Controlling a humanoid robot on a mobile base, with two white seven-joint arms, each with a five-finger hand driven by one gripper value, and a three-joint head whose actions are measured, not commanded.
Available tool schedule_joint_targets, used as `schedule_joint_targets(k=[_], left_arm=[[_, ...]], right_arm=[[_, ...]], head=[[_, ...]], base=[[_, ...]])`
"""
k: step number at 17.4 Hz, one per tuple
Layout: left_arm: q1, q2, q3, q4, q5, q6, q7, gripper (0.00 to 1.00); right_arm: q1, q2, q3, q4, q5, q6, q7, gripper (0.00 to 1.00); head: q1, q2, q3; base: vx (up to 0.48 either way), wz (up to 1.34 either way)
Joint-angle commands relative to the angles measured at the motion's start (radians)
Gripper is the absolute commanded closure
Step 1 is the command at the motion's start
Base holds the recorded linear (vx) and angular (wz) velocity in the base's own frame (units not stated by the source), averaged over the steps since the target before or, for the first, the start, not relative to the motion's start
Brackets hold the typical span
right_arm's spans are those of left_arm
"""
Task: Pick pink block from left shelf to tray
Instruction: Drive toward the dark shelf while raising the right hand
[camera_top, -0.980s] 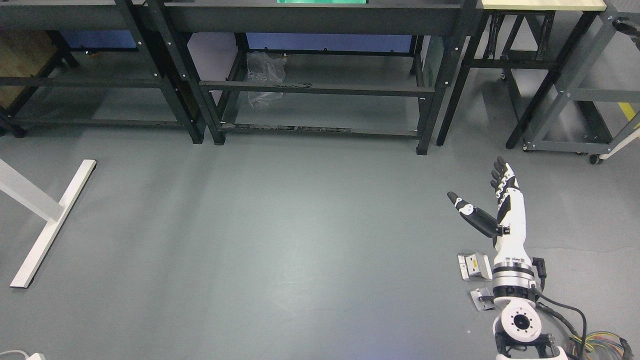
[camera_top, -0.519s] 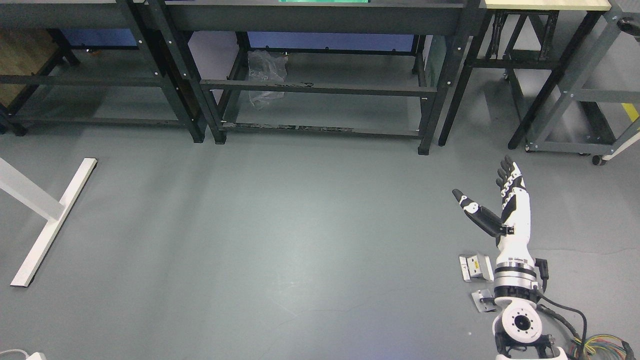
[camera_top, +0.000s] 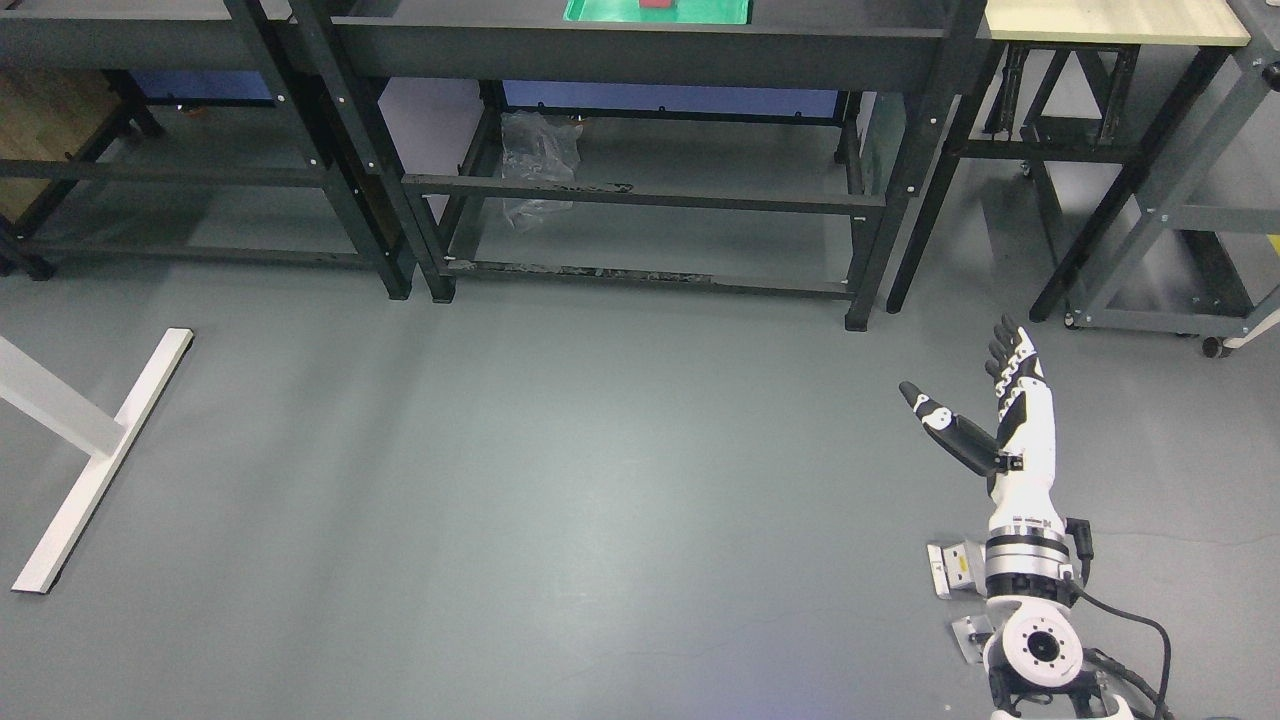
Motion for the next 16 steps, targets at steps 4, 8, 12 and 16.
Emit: schedule_joint_targets(k=[4,8,12,16], left_arm=[[-0.032,0.017,0.0,-0.017,0.0,-0.001,0.001,0.0],[-0.032,0.017,0.0,-0.017,0.0,-0.001,0.001,0.0],[-0.032,0.017,0.0,-0.017,-0.001,-0.001,0.001,0.0],[-0.032,0.017,0.0,-0.017,0.0,-0.001,0.001,0.0]], right_arm=[[-0.005,-0.017,0.003,0.001,0.015,0.003,-0.007,0.0],[-0.03,-0.017,-0.002,-0.002,0.46,0.007,-0.013,0.01],[-0.04,-0.017,0.01,-0.051,0.996,-0.008,-0.062,0.01],[-0.021,-0.017,0.01,-0.058,0.974,-0.003,-0.08,0.0]], head=[[0.0,0.0,0.0],[0.0,0.0,0.0],[0.0,0.0,0.0],[0.0,0.0,0.0]], base=[[0.185,0.01],[0.209,0.04],[0.253,0.09],[0.226,0.3]])
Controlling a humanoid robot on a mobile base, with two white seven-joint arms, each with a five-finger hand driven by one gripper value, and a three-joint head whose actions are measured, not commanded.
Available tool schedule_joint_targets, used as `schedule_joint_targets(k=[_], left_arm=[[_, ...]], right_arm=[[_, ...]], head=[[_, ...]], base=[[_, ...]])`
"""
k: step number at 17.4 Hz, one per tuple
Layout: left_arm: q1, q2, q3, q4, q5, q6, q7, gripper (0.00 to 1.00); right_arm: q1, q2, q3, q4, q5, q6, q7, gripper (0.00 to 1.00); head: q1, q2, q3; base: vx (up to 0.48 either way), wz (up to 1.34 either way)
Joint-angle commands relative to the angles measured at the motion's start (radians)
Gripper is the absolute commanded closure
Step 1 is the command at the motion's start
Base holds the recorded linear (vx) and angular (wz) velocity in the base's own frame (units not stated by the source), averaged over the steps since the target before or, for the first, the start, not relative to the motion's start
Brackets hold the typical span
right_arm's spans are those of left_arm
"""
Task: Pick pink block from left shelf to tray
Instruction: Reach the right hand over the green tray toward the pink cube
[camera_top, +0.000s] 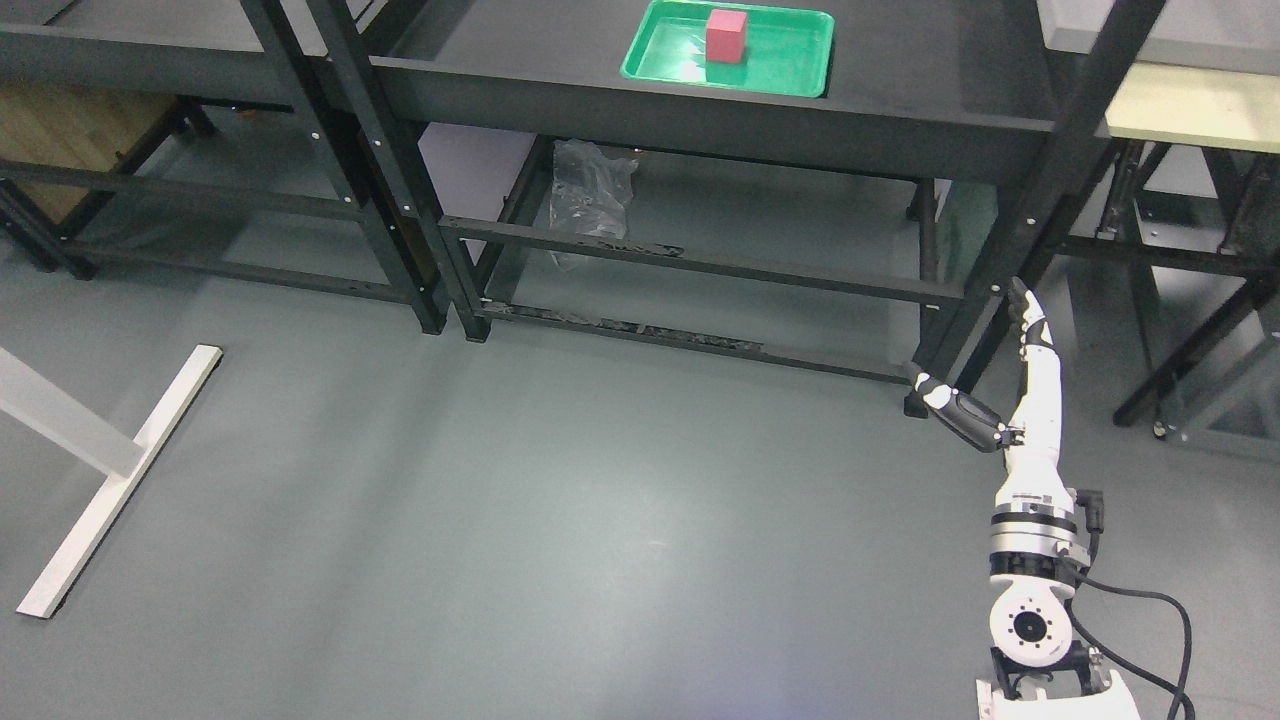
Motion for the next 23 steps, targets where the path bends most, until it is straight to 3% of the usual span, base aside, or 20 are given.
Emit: schedule_joint_targets(k=[1,6,11,23], left_arm=[[-0.032,0.017,0.0,-0.018,0.0,-0.001,0.001,0.0],[-0.032,0.017,0.0,-0.018,0.0,-0.001,0.001,0.0],[-0.032,0.017,0.0,-0.018,-0.002,-0.001,0.001,0.0],[-0.032,0.017,0.0,-0.018,-0.002,-0.001,0.001,0.0]], right_arm=[[0.021,-0.017,0.007,-0.036,0.651,-0.011,-0.029,0.0],[0.018,-0.017,0.003,-0.04,0.636,-0.112,-0.048,0.0],[-0.005,-0.017,0.073,-0.033,0.842,0.022,-0.048,0.01],[0.0,-0.017,0.076,-0.033,0.84,0.052,-0.048,0.01]], head=[[0.0,0.0,0.0],[0.0,0.0,0.0],[0.0,0.0,0.0],[0.0,0.0,0.0]], base=[[0.222,0.35],[0.258,0.27],[0.297,0.17],[0.318,0.08]])
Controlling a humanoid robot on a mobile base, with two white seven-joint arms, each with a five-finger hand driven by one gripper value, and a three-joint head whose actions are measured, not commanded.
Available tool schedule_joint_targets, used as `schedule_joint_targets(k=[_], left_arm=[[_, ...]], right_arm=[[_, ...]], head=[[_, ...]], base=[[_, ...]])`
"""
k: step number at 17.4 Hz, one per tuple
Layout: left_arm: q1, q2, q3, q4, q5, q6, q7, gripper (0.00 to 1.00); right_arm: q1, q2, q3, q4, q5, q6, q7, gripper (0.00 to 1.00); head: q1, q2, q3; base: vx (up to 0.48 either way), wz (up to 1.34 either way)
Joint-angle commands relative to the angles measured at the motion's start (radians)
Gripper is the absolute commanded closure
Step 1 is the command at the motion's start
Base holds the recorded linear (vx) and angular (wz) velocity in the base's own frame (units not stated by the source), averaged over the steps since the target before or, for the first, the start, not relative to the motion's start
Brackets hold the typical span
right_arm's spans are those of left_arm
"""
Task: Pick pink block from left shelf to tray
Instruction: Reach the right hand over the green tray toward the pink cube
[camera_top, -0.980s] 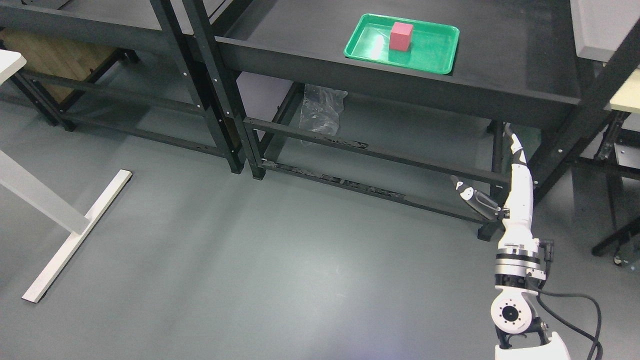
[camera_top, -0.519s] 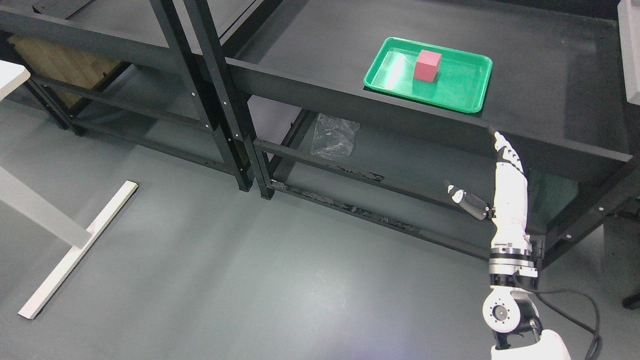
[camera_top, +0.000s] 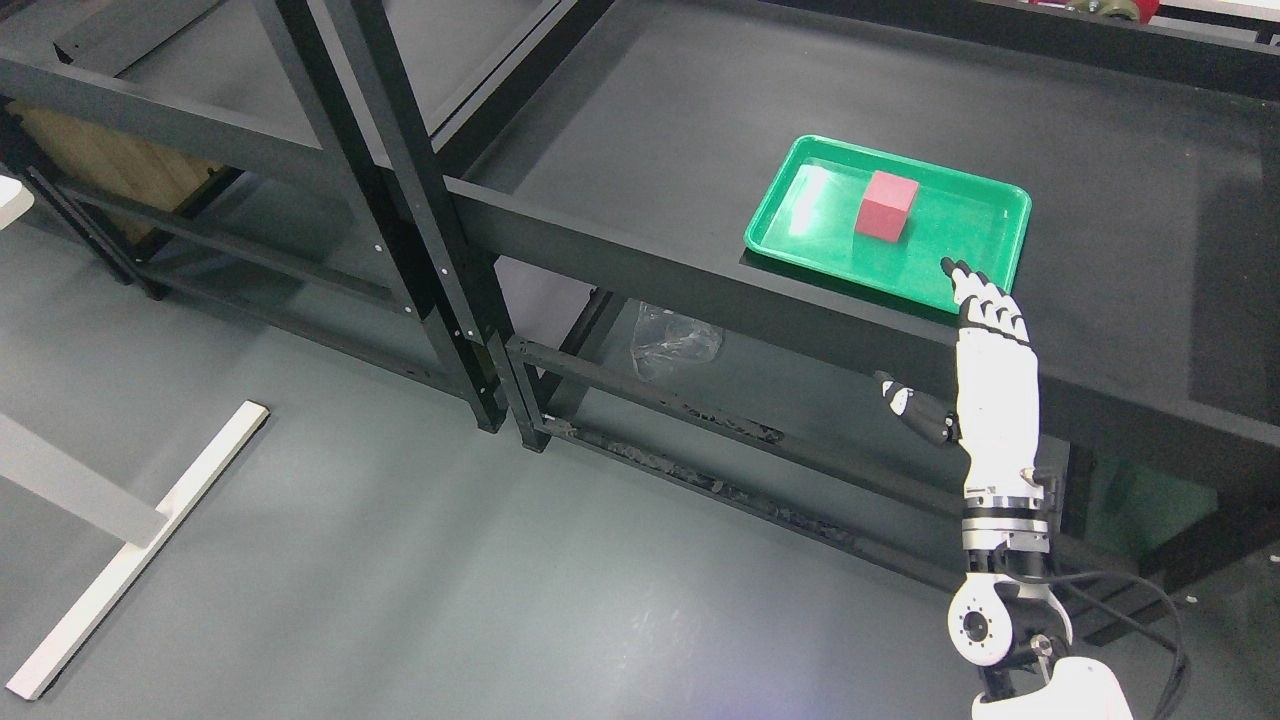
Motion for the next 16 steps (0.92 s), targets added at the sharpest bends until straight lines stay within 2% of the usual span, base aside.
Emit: schedule_joint_targets(k=[1,7,12,16], left_arm=[[-0.032,0.017,0.0,-0.017,0.0,-0.001,0.001,0.0],[-0.032,0.017,0.0,-0.017,0.0,-0.001,0.001,0.0],[-0.032,0.017,0.0,-0.017,0.0,-0.001,0.001,0.0],[-0.032,0.017,0.0,-0.017,-0.002,-0.001,0.001,0.0]], right_arm=[[0.005,-0.017,0.019,-0.002,0.189,0.001,0.0,0.01],[0.008,-0.017,0.033,-0.002,0.188,0.002,0.037,0.01],[0.009,-0.017,0.033,0.001,0.163,0.002,0.221,0.01],[0.006,-0.017,0.047,0.009,0.155,0.002,0.296,0.01]], head=[[0.0,0.0,0.0],[0.0,0.0,0.0],[0.0,0.0,0.0],[0.0,0.0,0.0]], base=[[0.325,0.02],[0.318,-0.1],[0.264,-0.09],[0.184,-0.06]])
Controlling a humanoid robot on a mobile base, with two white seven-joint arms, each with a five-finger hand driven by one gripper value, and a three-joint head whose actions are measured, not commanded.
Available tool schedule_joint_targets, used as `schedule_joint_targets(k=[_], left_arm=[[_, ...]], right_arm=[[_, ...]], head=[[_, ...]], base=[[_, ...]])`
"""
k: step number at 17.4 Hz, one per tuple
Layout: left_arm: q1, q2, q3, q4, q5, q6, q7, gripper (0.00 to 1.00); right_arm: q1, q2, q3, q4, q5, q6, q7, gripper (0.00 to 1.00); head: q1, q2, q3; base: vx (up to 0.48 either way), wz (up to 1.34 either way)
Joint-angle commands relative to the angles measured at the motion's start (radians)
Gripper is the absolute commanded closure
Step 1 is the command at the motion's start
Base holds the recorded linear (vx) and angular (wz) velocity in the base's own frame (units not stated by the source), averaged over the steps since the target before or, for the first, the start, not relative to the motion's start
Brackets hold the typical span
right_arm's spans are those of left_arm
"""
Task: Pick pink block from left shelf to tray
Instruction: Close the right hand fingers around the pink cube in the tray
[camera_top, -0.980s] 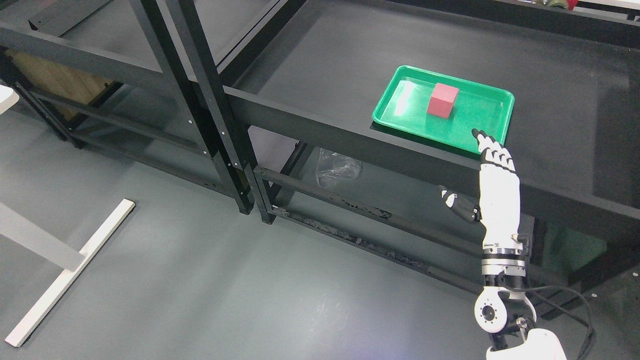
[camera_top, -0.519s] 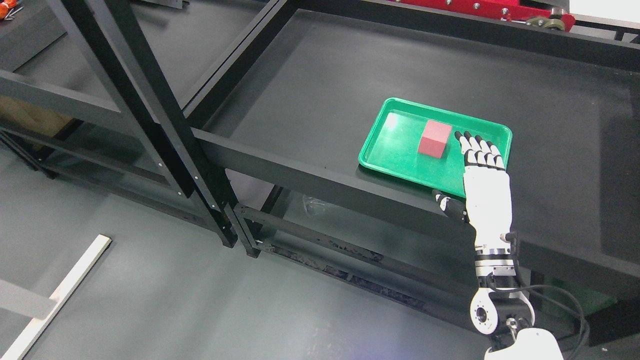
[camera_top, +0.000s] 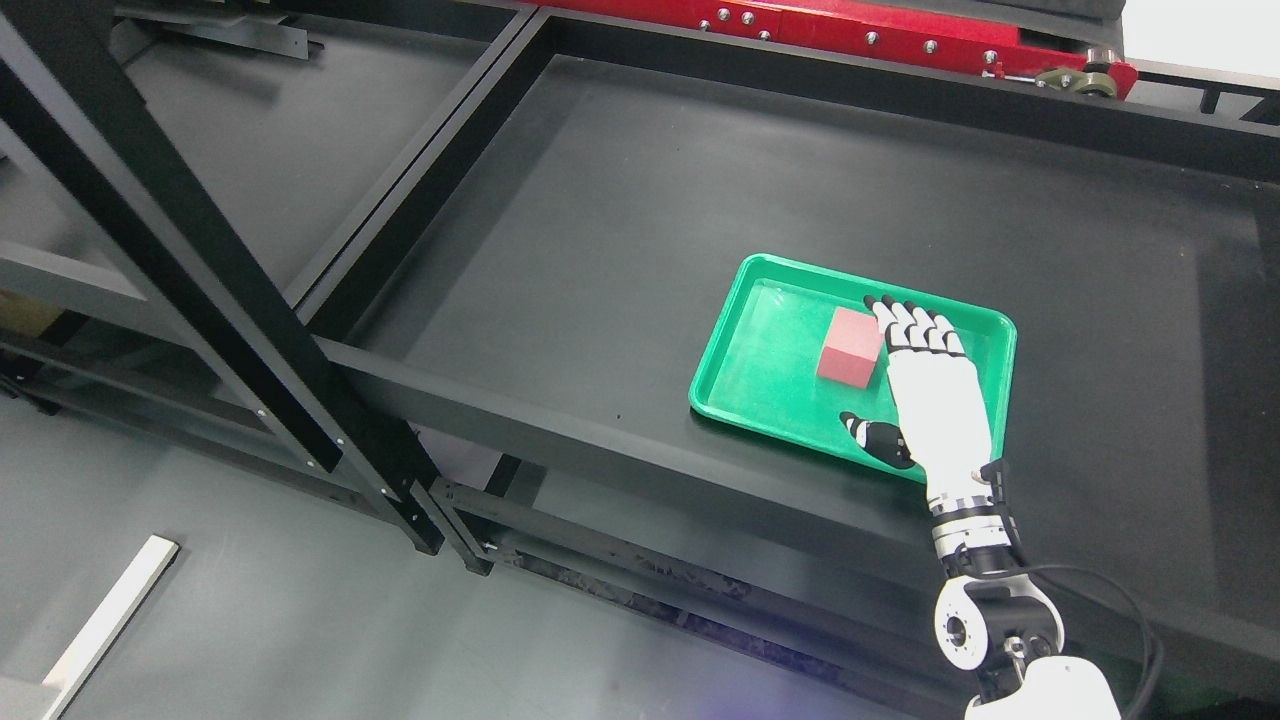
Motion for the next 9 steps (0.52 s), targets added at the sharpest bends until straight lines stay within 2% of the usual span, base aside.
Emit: schedule_joint_targets(k=[1,9], left_arm=[[-0.032,0.017,0.0,-0.017,0.0,-0.001,0.001,0.0],[-0.032,0.017,0.0,-0.017,0.0,-0.001,0.001,0.0]], right_arm=[[0.005,-0.017,0.022,0.013,-0.007,-0.001,0.077,0.01],[-0.023,-0.017,0.042,0.053,-0.003,-0.003,0.198,0.01]], head=[[0.0,0.0,0.0],[0.0,0.0,0.0]], base=[[0.152,-0.02],[0.113,0.01]])
